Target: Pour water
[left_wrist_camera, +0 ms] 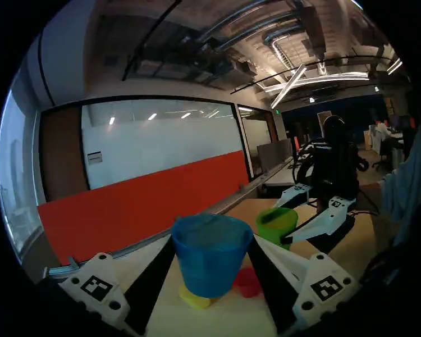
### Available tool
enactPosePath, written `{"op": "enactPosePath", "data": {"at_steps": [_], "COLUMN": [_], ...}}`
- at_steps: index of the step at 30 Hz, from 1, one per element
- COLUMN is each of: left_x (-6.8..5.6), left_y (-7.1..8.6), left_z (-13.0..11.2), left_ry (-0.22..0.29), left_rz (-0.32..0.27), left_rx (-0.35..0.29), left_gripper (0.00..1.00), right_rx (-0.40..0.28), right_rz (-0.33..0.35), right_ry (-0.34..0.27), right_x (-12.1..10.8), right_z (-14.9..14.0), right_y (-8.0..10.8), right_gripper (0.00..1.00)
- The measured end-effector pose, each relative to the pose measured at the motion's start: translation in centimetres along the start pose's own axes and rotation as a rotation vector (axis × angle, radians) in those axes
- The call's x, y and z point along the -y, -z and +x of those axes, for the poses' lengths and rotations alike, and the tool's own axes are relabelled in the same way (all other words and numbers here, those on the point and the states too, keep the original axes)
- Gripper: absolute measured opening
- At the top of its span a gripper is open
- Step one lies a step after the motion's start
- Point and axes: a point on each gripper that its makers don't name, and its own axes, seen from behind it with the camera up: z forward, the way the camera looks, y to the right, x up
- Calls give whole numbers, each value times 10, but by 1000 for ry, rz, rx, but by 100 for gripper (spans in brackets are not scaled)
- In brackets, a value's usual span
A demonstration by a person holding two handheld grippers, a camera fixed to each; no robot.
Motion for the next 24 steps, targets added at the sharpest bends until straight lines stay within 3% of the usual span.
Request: {"op": "enactPosePath", "data": {"at_steps": [24], "left_x": [1], "left_y": [-4], "left_z": [39], "left_ry": [-261], "left_rz": [26], "left_rx": [12], "left_gripper": [86], "right_rx": [-8], "right_rz": [98], "right_ry": [-6], "right_x": [37], "right_z": [3], "right_y": [-34], "right_gripper": [91]}}
